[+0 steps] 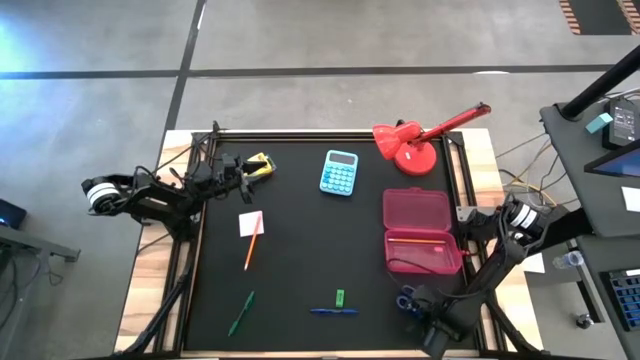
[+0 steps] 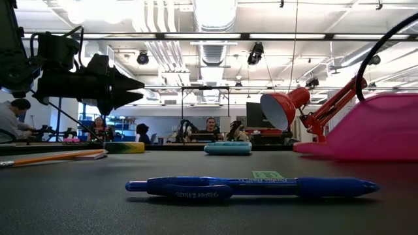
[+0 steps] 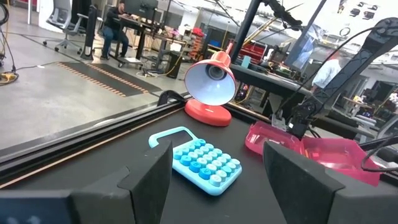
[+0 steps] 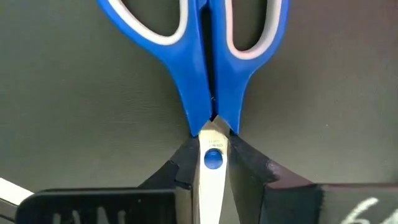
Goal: Pack school essentials
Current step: Put the blue scissors into the pink supply box
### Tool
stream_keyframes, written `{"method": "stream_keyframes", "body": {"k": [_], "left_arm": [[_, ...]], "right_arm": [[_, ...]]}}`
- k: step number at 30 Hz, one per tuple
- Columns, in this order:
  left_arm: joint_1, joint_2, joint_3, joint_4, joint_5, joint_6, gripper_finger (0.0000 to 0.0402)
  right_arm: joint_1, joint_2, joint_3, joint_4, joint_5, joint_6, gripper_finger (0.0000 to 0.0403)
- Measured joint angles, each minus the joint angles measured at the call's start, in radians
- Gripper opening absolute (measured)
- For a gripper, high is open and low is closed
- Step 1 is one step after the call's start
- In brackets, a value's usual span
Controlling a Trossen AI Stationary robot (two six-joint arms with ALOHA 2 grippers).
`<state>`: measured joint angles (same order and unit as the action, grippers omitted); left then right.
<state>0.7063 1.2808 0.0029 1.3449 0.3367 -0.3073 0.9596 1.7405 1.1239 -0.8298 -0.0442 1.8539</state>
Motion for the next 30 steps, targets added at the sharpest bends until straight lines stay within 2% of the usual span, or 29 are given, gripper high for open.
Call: {"method": "stream_keyframes", "body": {"k": [9, 21, 30], "left_arm": [[0.000, 0.000, 0.000, 0.000, 0.000, 0.000, 0.0235], [0.000, 0.000, 0.000, 0.000, 0.000, 0.000, 0.0235], [0.000, 0.000, 0.000, 0.000, 0.000, 0.000, 0.0235]], "right_arm": [[-0.002, -0.016, 0.086, -0.001, 0.083, -0.116, 0.0052], [-0.002, -0.027, 0.178, -0.019, 0.246, -0.291, 0.0052], [-0.046, -0.109, 0.255, -0.289, 0.312, -0.321, 0.0053]]}}
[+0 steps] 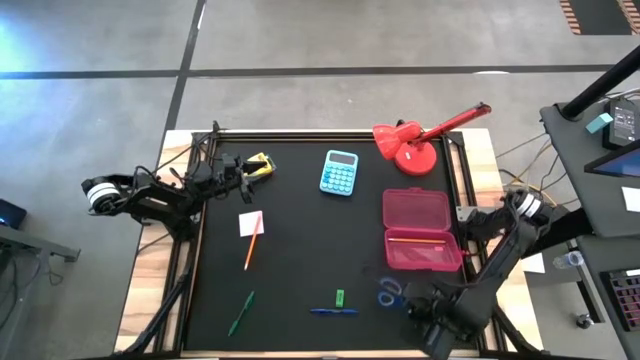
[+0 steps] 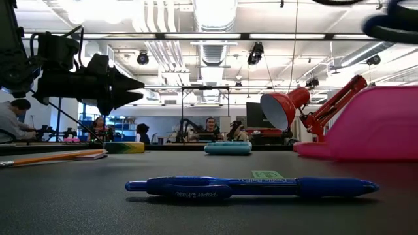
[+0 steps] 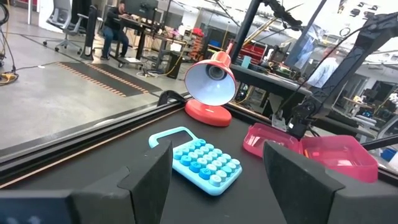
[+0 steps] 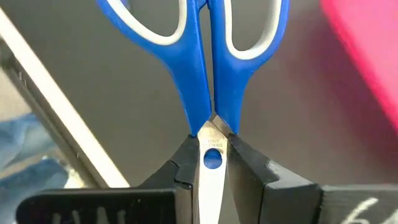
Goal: Pack school essentials
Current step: Put the blue scissors into the pink supply box
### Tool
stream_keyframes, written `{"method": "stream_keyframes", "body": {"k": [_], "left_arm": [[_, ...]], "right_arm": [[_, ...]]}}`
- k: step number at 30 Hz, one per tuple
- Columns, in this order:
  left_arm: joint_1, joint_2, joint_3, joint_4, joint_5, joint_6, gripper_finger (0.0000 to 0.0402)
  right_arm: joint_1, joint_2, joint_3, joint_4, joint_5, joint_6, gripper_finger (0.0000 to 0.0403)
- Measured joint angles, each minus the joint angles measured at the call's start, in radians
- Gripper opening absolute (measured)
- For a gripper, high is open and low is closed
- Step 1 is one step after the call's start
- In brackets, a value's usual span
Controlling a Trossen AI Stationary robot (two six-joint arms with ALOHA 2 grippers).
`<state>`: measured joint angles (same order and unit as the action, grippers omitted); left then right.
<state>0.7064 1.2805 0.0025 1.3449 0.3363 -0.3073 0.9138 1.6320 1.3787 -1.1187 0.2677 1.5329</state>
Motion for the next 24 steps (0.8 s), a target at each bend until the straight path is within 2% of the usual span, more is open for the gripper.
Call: {"method": "stream_keyframes", "body": {"k": [6, 14, 18, 24], "left_arm": [[0.000, 0.000, 0.000, 0.000, 0.000, 0.000, 0.0235], [0.000, 0.000, 0.000, 0.000, 0.000, 0.000, 0.0235], [0.000, 0.000, 0.000, 0.000, 0.000, 0.000, 0.0235], [0.000, 0.000, 0.000, 0.000, 0.000, 0.000, 0.0235]], "right_arm": [[-0.054, -0.130, 0.002, -0.114, 0.050, -0.025, 0.0054], [-0.166, -0.291, 0.002, -0.350, 0.050, -0.051, 0.0054], [-0.222, -0.330, -0.003, -0.452, 0.050, -0.054, 0.0054], [-0.310, -0.342, -0.075, -0.450, 0.055, -0.168, 0.0054]]}}
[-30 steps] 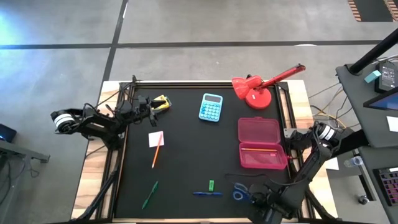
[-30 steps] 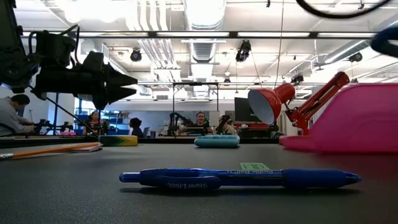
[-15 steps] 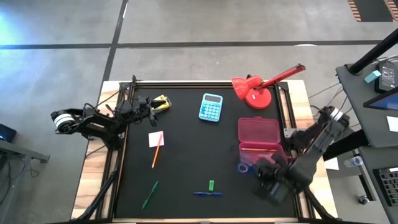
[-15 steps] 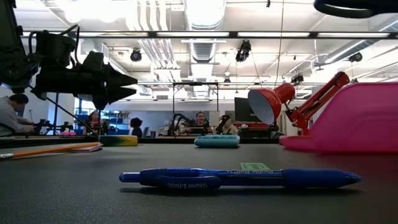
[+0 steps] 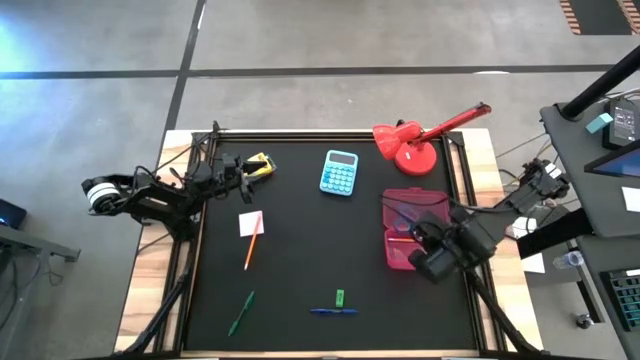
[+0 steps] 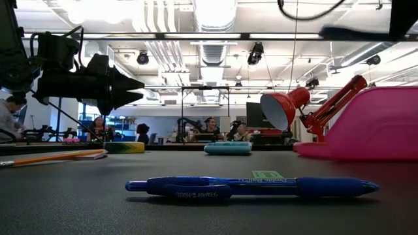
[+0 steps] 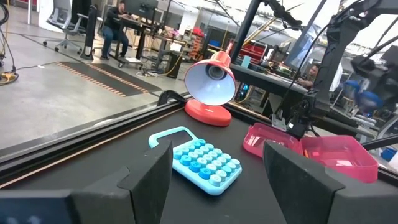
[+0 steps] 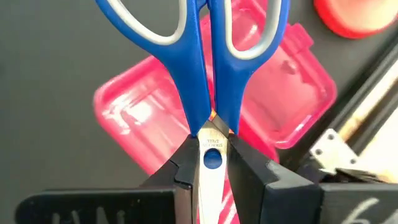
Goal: Pack school essentials
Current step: Put the blue scissors into the pink supply box
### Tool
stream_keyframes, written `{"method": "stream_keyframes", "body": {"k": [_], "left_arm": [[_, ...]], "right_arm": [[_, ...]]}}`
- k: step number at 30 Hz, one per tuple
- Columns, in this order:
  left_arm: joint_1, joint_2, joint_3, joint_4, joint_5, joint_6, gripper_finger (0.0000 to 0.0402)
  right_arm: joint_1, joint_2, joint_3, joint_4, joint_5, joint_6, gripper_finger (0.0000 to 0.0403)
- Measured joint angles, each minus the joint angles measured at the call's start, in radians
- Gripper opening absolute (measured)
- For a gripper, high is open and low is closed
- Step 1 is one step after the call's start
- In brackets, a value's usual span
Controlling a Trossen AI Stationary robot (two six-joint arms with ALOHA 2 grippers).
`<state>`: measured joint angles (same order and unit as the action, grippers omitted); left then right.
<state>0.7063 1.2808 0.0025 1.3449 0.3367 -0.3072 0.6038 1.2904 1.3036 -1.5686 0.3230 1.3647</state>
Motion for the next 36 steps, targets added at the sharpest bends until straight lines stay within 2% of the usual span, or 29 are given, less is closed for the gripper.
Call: {"method": "stream_keyframes", "body": {"k": [8, 16, 20, 29, 36], "left_arm": [[0.000, 0.000, 0.000, 0.000, 0.000, 0.000, 0.0235], [0.000, 0.000, 0.000, 0.000, 0.000, 0.000, 0.0235], [0.000, 0.000, 0.000, 0.000, 0.000, 0.000, 0.0235], [0.000, 0.000, 0.000, 0.000, 0.000, 0.000, 0.0235], [0.000, 0.000, 0.000, 0.000, 0.000, 0.000, 0.0235]], "right_arm": [[-0.063, -0.015, -0.119, 0.012, -0.043, -0.088, 0.0054], [-0.084, -0.019, -0.266, 0.180, -0.077, -0.153, 0.0054], [-0.088, -0.019, -0.326, 0.238, -0.137, -0.172, 0.0054], [-0.088, -0.019, -0.389, 0.401, -0.168, -0.224, 0.0054], [-0.088, -0.019, -0.401, 0.423, -0.186, -0.225, 0.0055]]}}
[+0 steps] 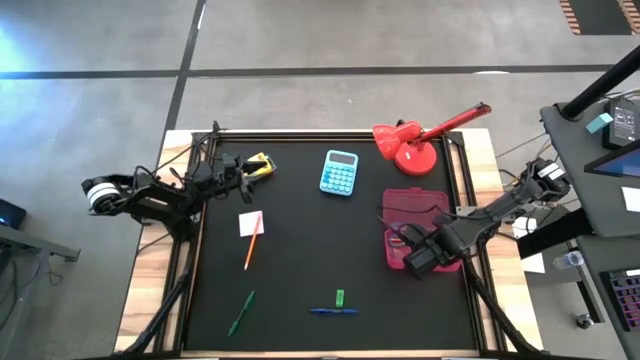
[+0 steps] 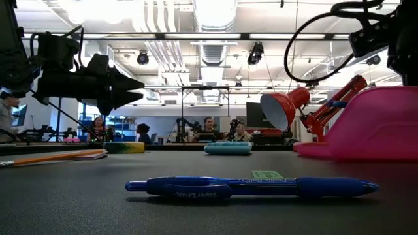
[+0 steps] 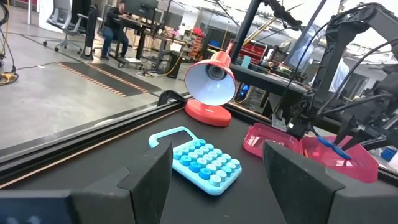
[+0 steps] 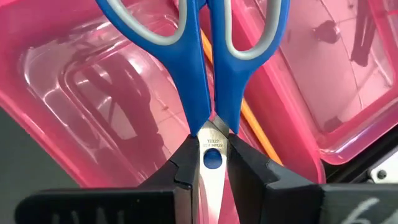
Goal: Pack school essentials
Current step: Put the blue scissors into the pink supply box, then put the blue pen into the pink supply box
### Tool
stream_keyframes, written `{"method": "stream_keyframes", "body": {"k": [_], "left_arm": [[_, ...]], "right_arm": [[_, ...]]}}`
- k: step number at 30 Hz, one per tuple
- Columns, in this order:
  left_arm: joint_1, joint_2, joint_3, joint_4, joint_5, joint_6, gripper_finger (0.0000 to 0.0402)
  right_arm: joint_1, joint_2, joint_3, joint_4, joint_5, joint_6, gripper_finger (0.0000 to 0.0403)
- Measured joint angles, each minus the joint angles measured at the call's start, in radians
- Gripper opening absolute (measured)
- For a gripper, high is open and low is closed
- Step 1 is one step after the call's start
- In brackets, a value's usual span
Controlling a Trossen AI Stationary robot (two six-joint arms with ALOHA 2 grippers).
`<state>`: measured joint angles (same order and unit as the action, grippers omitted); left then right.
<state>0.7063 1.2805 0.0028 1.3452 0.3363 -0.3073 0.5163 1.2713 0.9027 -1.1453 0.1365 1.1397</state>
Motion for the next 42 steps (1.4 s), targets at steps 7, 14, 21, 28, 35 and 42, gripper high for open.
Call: {"method": "stream_keyframes", "body": {"k": [7, 14, 21, 28, 35, 42], "left_arm": [[0.000, 0.000, 0.000, 0.000, 0.000, 0.000, 0.0235], [0.000, 0.000, 0.000, 0.000, 0.000, 0.000, 0.0235], [0.000, 0.000, 0.000, 0.000, 0.000, 0.000, 0.0235], [0.000, 0.000, 0.000, 0.000, 0.000, 0.000, 0.0235], [0.000, 0.000, 0.000, 0.000, 0.000, 0.000, 0.0235], [0.000, 0.000, 0.000, 0.000, 0.000, 0.000, 0.0235]], "right_arm": [[0.000, 0.000, -0.030, 0.007, -0.086, 0.013, 0.0090], [0.000, 0.000, -0.012, -0.019, -0.088, 0.072, 0.0137], [0.000, 0.000, 0.091, -0.053, -0.044, 0.132, 0.0154], [0.005, 0.000, 0.160, 0.057, 0.193, 0.252, 0.0147], [0.009, 0.001, 0.124, 0.561, 0.461, 0.131, 0.0139], [0.016, 0.054, 0.086, 1.027, 0.463, -0.147, 0.0141]]}}
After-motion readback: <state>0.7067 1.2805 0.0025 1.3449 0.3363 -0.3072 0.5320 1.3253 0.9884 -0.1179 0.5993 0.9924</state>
